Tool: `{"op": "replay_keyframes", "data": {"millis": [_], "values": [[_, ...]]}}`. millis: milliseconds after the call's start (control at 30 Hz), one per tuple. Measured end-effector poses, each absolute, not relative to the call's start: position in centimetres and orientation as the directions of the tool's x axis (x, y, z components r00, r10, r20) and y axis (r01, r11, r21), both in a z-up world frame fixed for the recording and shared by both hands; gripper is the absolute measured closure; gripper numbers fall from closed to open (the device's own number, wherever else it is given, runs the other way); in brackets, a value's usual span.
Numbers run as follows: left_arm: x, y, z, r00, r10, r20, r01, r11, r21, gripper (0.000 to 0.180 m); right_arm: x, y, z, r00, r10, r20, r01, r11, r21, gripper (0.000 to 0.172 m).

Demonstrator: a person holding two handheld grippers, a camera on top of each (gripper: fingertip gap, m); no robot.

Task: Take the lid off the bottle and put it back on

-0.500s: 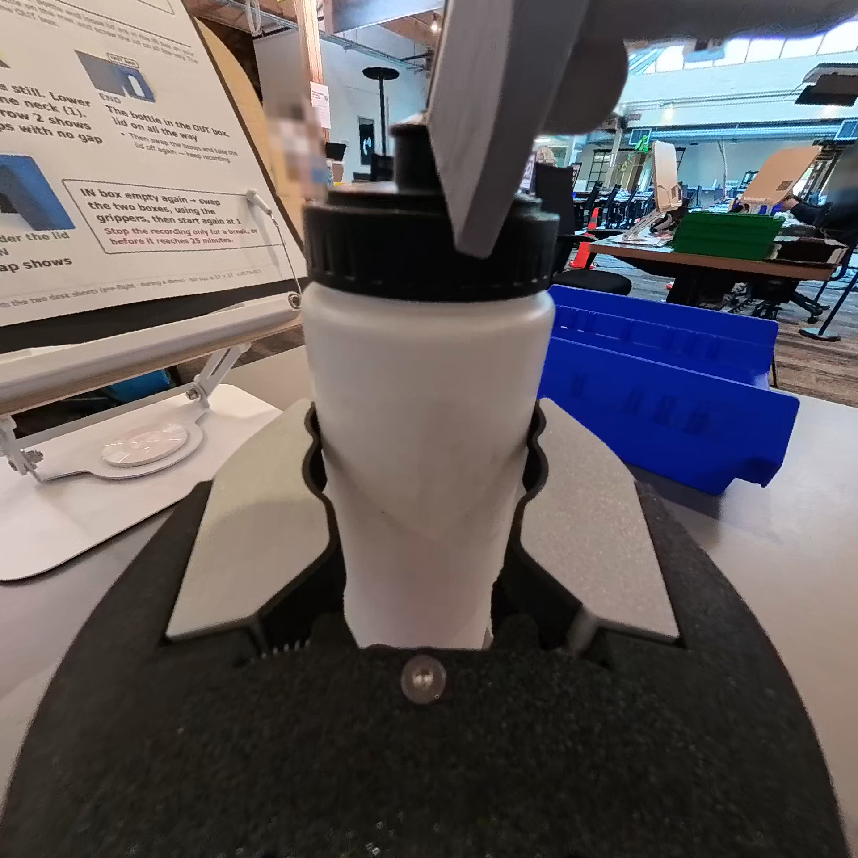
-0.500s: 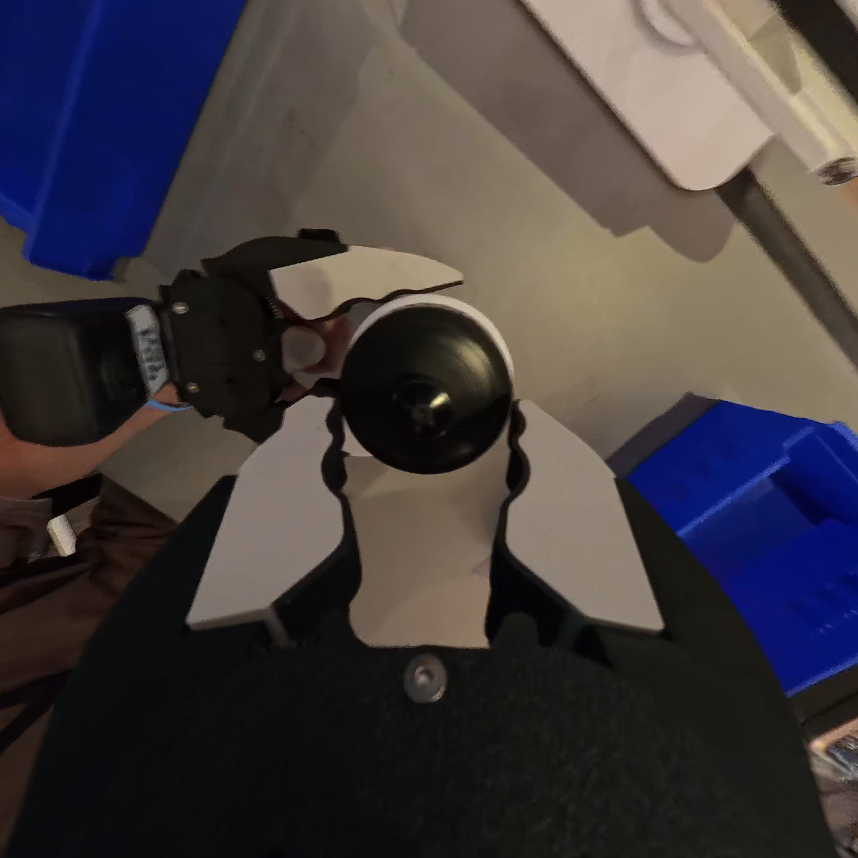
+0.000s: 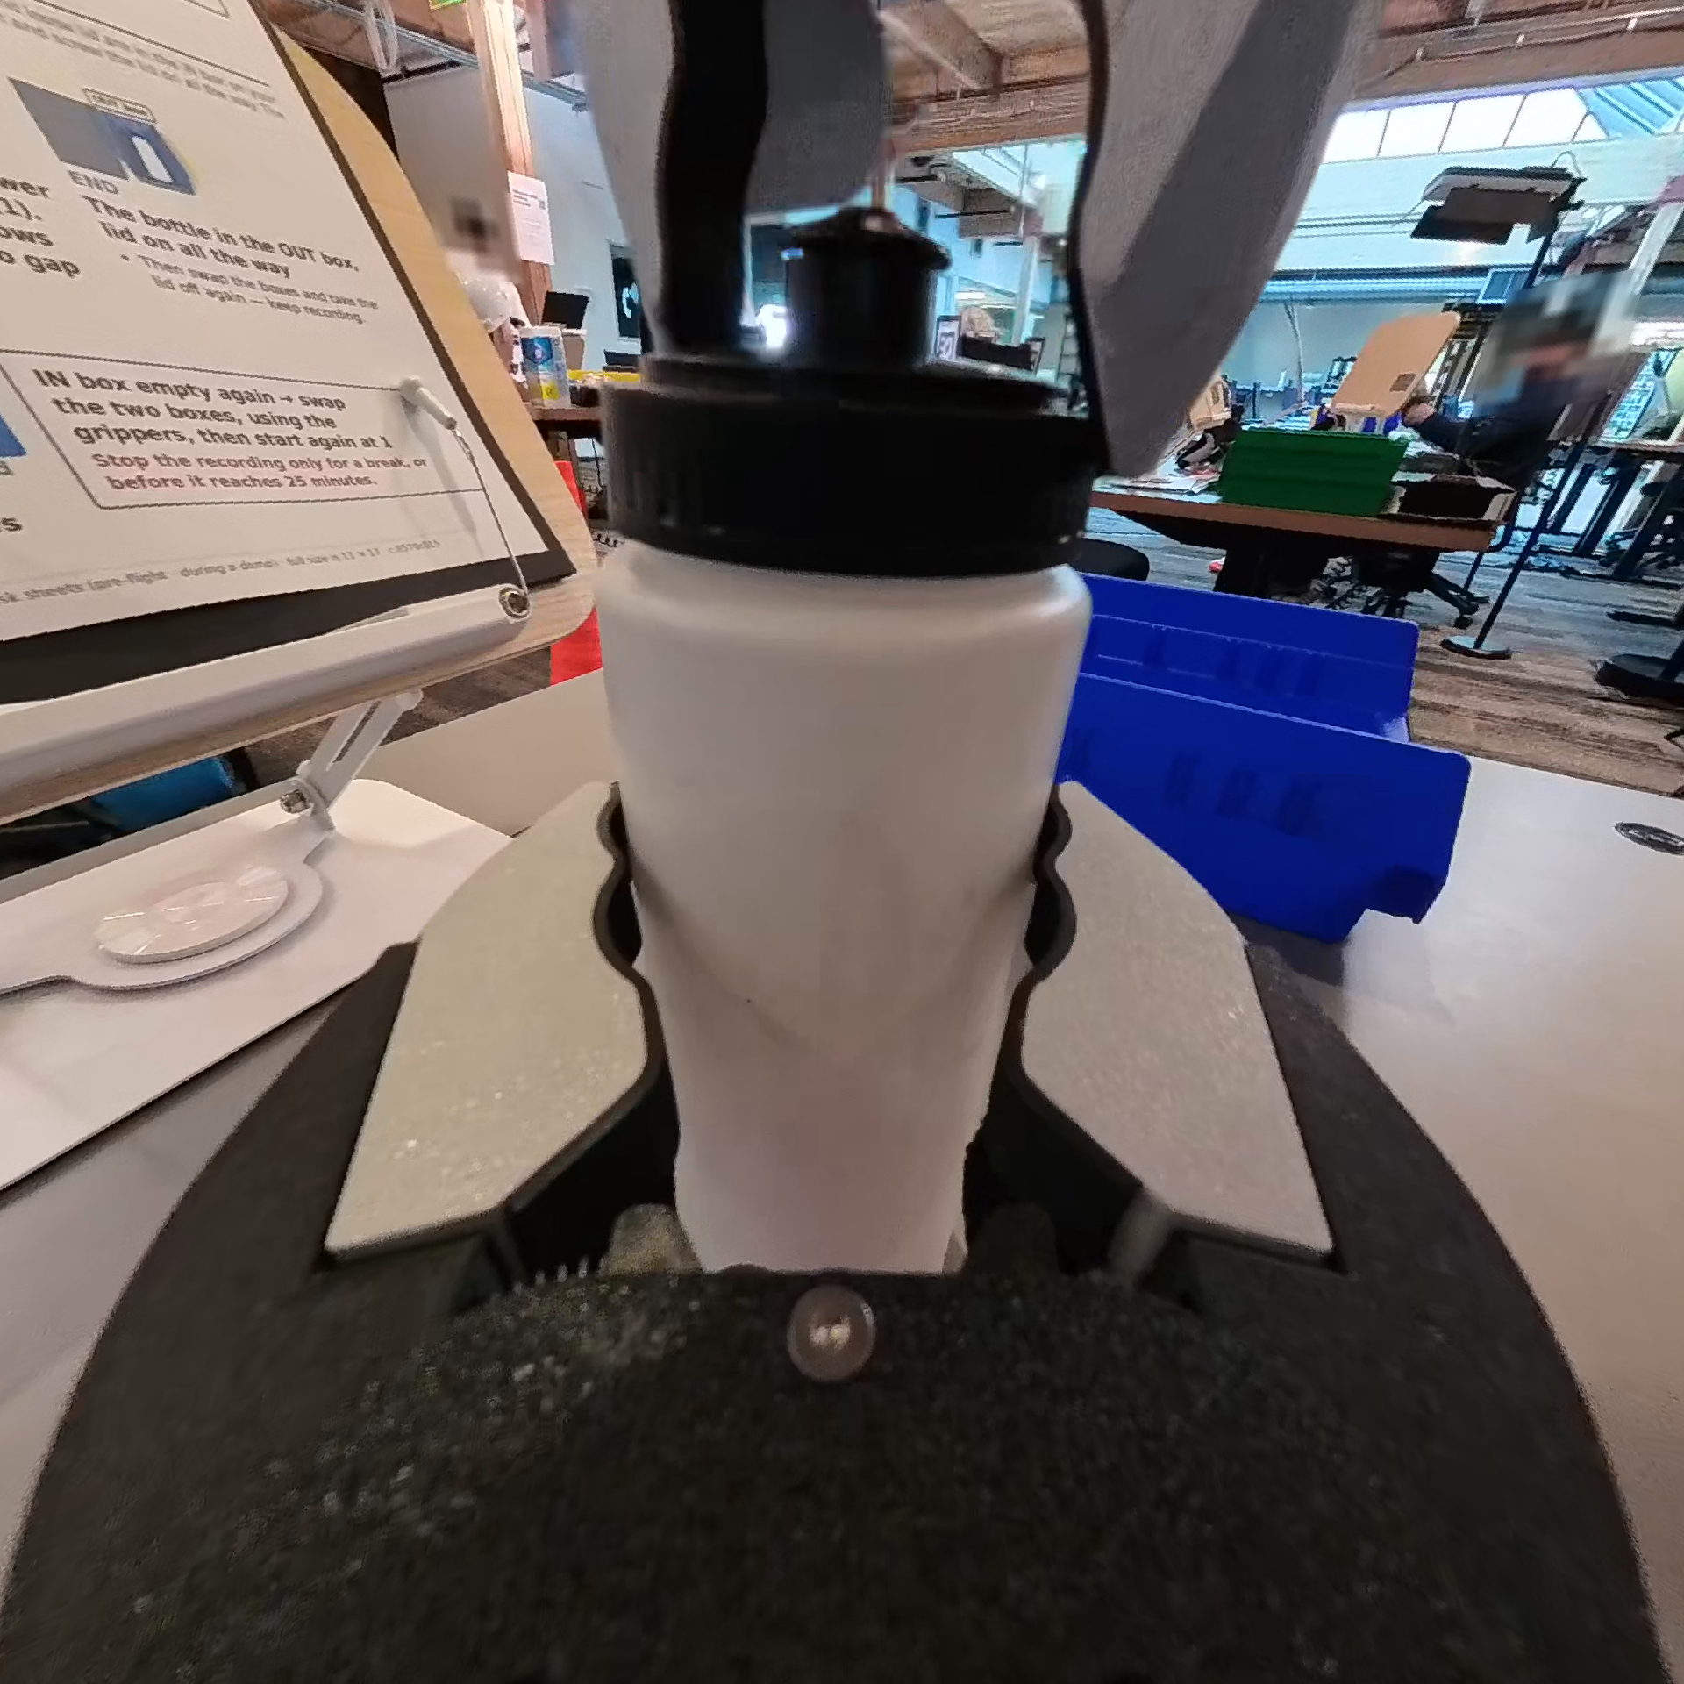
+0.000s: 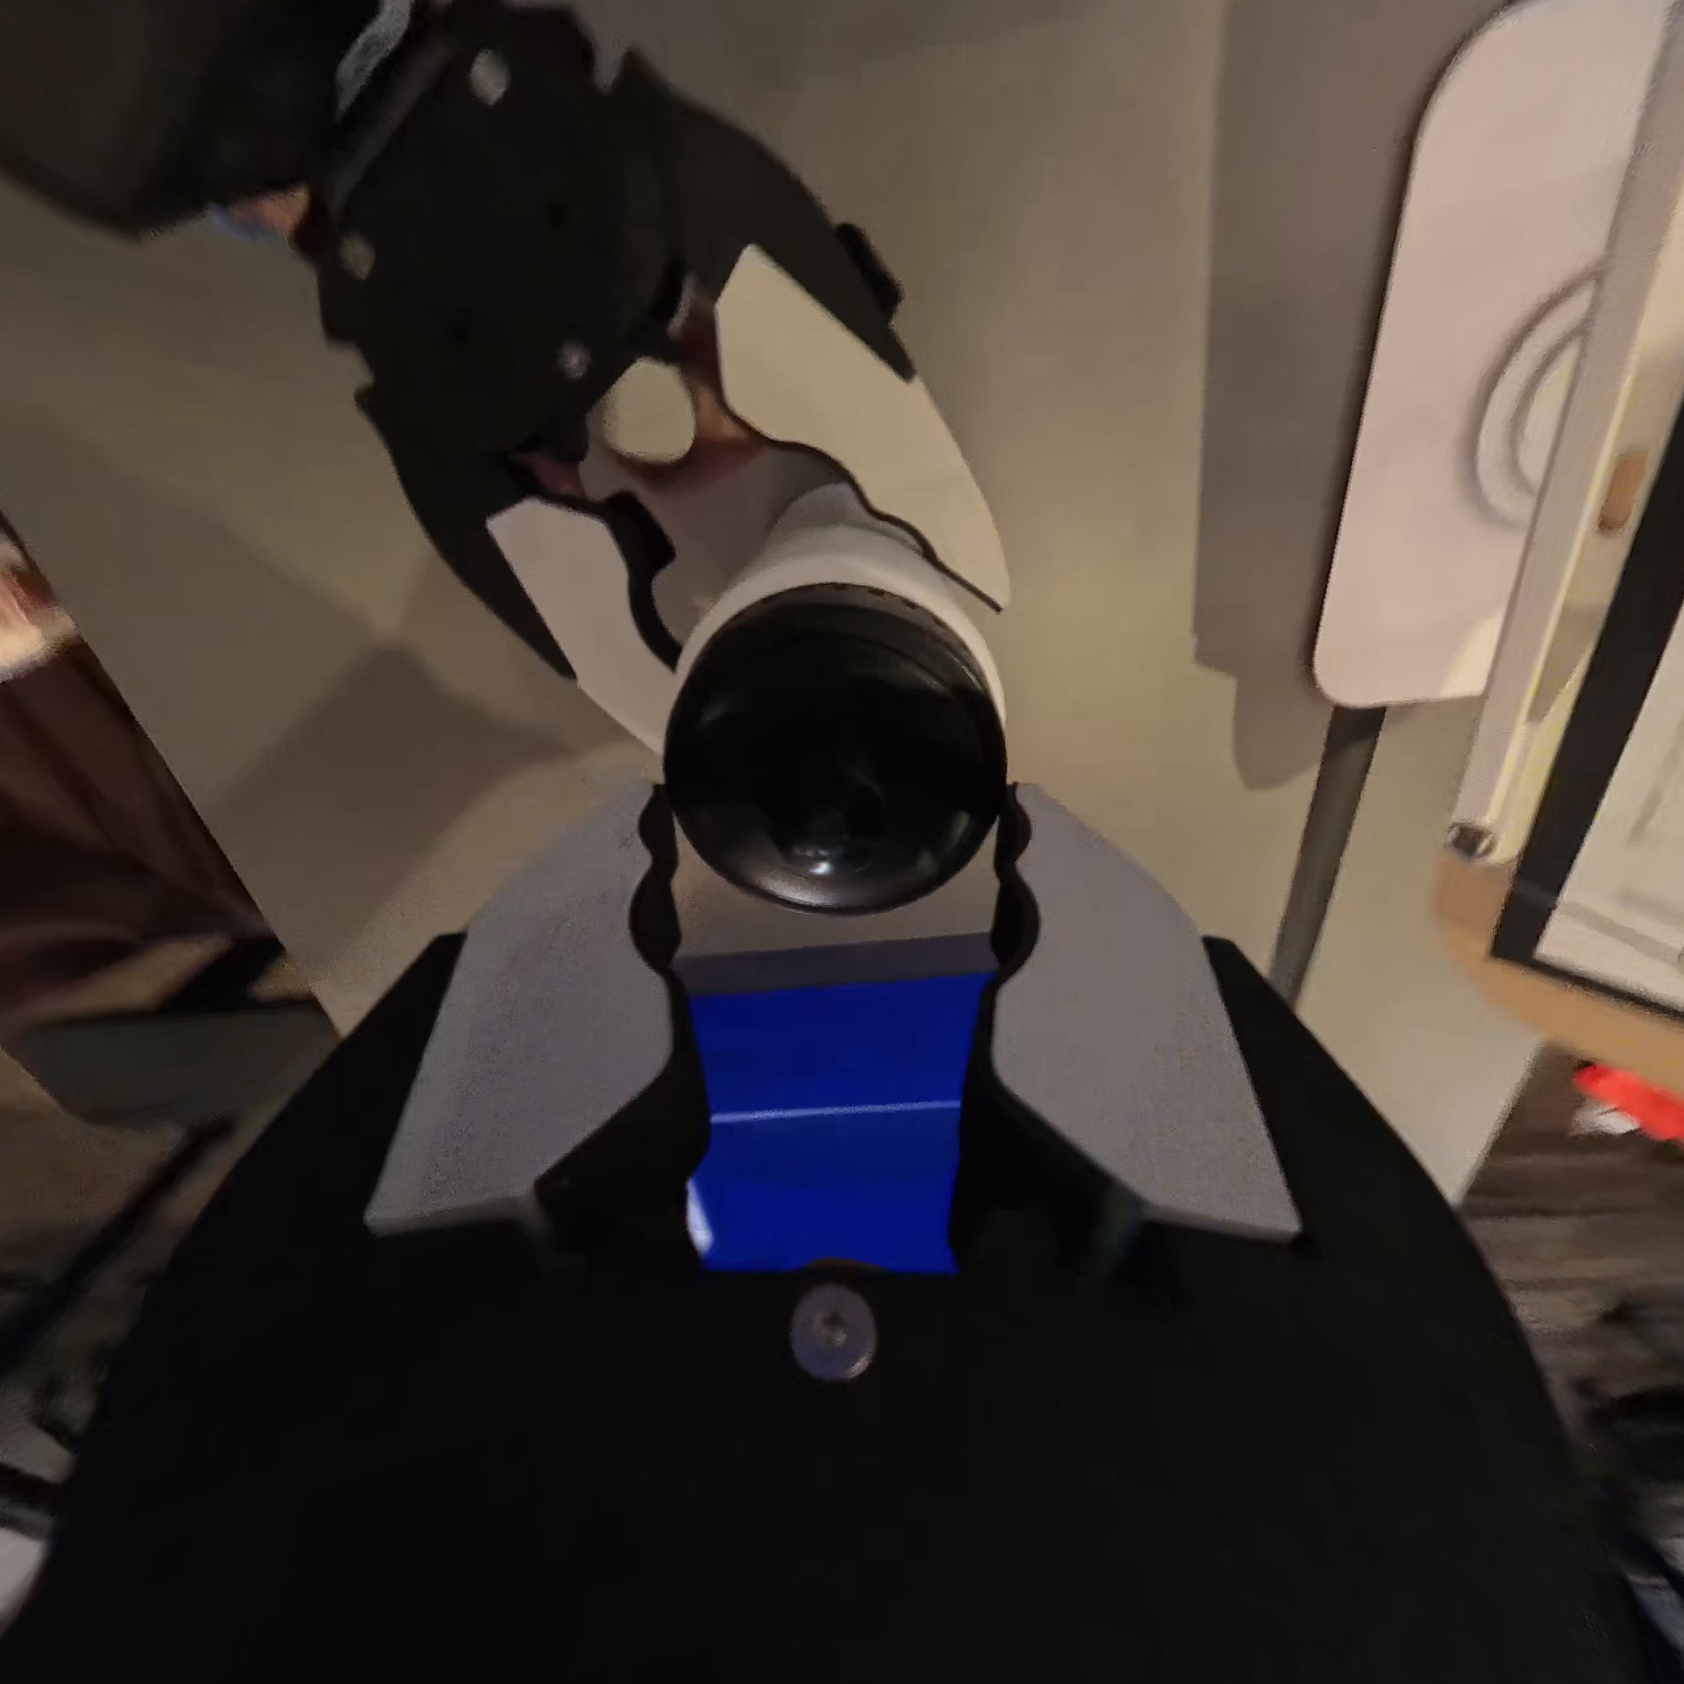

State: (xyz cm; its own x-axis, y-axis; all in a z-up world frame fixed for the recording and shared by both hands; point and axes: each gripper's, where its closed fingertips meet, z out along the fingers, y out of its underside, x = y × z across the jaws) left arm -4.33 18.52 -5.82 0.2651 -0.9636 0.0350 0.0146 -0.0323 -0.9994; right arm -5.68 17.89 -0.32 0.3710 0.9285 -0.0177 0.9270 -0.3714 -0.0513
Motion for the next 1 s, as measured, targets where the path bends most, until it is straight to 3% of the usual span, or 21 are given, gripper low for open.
{"op": "replay_keyframes", "data": {"millis": [133,267,400,533,633,767,900,1000], "values": [[-4.3,18.5,-5.8,0.251,-0.967,0.035,0.015,-0.032,-0.999,0.096,-5.6,18.2,-0.2,0.041,0.999,-0.003,0.999,-0.041,0.024,0.104],[-4.2,18.4,-5.9,0.240,-0.970,0.030,0.010,-0.029,-1.000,0.096,-5.5,18.4,-0.2,-0.264,0.965,0.000,0.963,0.263,0.063,0.104],[-4.2,18.5,-5.9,0.236,-0.971,0.034,0.012,-0.033,-0.999,0.096,-5.6,18.6,-0.2,-0.356,0.934,-0.019,0.931,0.356,0.076,0.104],[-4.2,18.4,-5.9,0.237,-0.971,0.029,0.005,-0.029,-1.000,0.096,-5.7,18.0,0.4,-0.271,0.962,-0.028,0.961,0.272,0.043,0.102],[-4.2,18.5,-5.9,0.240,-0.970,0.035,0.005,-0.035,-0.999,0.097,-6.8,16.7,1.4,-0.185,0.983,-0.003,0.979,0.184,-0.087,0.094],[-4.2,18.4,-5.9,0.255,-0.966,0.029,-0.001,-0.030,-1.000,0.096,-7.5,17.5,2.5,0.154,0.985,0.082,0.973,-0.137,-0.186,0.062],[-4.3,18.4,-6.0,0.277,-0.961,0.025,-0.008,-0.028,-1.000,0.097,-7.5,18.9,2.1,0.551,0.831,0.076,0.800,-0.500,-0.331,0.046],[-4.4,18.5,-6.0,0.298,-0.954,0.028,-0.009,-0.032,-0.999,0.097,-6.0,19.0,1.0,0.762,0.648,0.008,0.614,-0.718,-0.327,0.050]]}}
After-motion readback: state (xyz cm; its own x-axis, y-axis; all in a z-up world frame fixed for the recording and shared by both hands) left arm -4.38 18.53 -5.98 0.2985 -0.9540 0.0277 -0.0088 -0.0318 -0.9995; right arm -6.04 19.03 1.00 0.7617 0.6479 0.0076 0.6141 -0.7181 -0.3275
